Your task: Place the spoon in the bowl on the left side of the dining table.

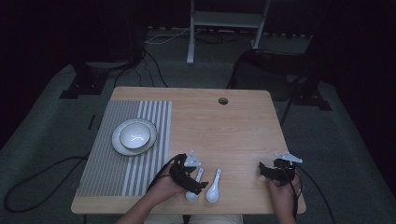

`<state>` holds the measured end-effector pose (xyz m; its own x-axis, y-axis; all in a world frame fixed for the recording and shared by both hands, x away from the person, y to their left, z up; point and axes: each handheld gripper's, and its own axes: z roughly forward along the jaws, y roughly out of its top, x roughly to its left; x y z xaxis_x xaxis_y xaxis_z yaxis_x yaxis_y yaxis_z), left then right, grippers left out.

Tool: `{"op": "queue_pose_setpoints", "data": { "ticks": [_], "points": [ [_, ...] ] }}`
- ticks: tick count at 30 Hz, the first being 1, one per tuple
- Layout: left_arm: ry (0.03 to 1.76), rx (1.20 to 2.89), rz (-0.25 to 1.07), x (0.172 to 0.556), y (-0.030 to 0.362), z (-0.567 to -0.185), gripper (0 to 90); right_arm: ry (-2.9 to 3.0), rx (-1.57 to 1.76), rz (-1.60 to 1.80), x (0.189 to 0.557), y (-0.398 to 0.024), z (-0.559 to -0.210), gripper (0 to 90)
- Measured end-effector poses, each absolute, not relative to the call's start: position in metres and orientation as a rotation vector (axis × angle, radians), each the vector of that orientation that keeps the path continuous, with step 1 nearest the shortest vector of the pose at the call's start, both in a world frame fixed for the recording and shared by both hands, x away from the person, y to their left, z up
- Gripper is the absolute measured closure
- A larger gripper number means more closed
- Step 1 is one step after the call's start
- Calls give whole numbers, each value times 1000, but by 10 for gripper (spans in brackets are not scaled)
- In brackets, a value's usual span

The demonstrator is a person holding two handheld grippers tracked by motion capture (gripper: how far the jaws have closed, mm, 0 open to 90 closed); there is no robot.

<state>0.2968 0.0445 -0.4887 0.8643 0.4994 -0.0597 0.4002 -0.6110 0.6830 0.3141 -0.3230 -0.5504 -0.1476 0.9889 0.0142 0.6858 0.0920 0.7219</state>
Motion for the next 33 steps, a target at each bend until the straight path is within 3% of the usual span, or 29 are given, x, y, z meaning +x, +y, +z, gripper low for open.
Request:
{"op": "queue_pose_setpoints", "data": {
  "ticks": [19, 21, 31, 33],
  "points": [
    [655, 2396, 63, 304, -11, -509, 61, 1891, 1639, 821, 314, -323, -550, 126],
    [670, 2402, 50, 306, -14, -511, 117, 1891, 1639, 821, 314, -323, -550, 126],
    [706, 2440, 22, 311, -25, -522, 196, 1891, 1640, 821, 314, -323, -550, 127],
    [707, 2444, 24, 310, -25, -523, 291, 1891, 1639, 821, 314, -323, -550, 127]
  ]
}}
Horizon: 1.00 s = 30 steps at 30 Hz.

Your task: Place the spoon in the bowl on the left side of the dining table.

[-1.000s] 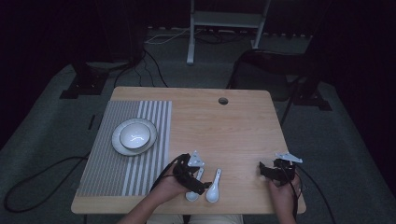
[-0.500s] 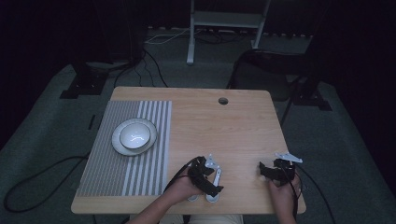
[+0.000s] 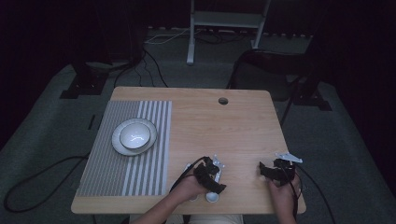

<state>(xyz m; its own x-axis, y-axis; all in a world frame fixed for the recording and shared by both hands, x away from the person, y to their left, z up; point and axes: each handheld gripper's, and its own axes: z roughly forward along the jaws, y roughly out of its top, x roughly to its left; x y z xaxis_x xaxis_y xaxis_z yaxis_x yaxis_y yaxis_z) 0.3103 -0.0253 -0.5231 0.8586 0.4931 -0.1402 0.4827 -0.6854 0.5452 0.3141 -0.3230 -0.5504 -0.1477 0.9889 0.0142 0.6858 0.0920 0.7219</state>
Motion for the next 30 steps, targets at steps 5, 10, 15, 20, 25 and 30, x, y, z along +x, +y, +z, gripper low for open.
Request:
{"op": "queue_pose_setpoints", "data": {
  "ticks": [5, 10, 15, 20, 25, 30],
  "points": [
    [720, 2423, 3, 312, -26, -523, 435, 1891, 1639, 821, 314, -323, -550, 126],
    [689, 2447, 2, 313, -30, -522, 578, 1891, 1639, 821, 314, -323, -550, 127],
    [638, 2479, 9, 312, -37, -522, 702, 1891, 1638, 821, 314, -323, -550, 127],
    [595, 2504, 6, 310, -46, -521, 748, 1891, 1640, 821, 314, -323, -550, 127],
    [581, 2514, 9, 309, -50, -520, 751, 1890, 1640, 821, 314, -323, -550, 127],
    [588, 2499, 0, 308, -49, -521, 754, 1890, 1640, 821, 314, -323, -550, 127]
  ]
}}
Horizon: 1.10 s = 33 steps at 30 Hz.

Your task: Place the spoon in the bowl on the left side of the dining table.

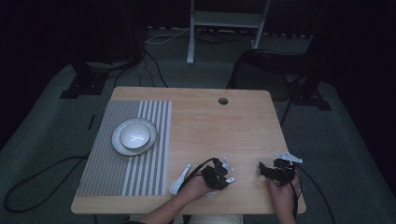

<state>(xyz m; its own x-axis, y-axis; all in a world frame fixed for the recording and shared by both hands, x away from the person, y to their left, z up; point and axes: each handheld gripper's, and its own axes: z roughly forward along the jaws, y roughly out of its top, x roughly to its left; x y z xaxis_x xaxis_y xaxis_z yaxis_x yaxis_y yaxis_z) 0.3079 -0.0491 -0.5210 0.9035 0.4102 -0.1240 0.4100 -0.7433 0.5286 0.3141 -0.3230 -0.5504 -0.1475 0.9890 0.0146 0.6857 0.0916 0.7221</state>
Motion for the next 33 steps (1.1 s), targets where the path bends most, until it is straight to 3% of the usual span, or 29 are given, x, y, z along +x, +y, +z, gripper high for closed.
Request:
{"op": "queue_pose_setpoints", "data": {
  "ticks": [11, 13, 33],
  "points": [
    [615, 2436, 8, 310, -40, -509, 763, 1890, 1640, 821, 314, -323, -550, 128],
    [632, 2410, 11, 311, -37, -506, 853, 1890, 1640, 821, 314, -323, -550, 128],
    [623, 2331, 16, 312, -27, -485, 857, 1890, 1640, 821, 314, -323, -550, 128]
  ]
}}
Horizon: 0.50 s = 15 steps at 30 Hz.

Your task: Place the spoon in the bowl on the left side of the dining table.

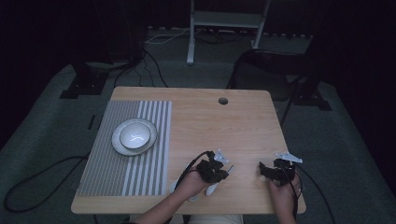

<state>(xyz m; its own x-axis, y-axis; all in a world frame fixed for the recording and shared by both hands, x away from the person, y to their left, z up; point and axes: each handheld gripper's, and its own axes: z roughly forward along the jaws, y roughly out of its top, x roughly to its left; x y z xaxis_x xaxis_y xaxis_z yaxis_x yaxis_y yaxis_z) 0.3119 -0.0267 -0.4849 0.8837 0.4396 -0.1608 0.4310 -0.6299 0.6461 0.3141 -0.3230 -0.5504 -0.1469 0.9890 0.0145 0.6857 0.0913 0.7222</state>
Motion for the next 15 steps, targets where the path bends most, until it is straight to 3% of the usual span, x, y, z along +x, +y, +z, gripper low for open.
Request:
{"op": "queue_pose_setpoints", "data": {
  "ticks": [15],
  "points": [
    [658, 2246, 74, 319, 5, -460, 857, 1889, 1640, 820, 314, -323, -550, 129]
  ]
}}
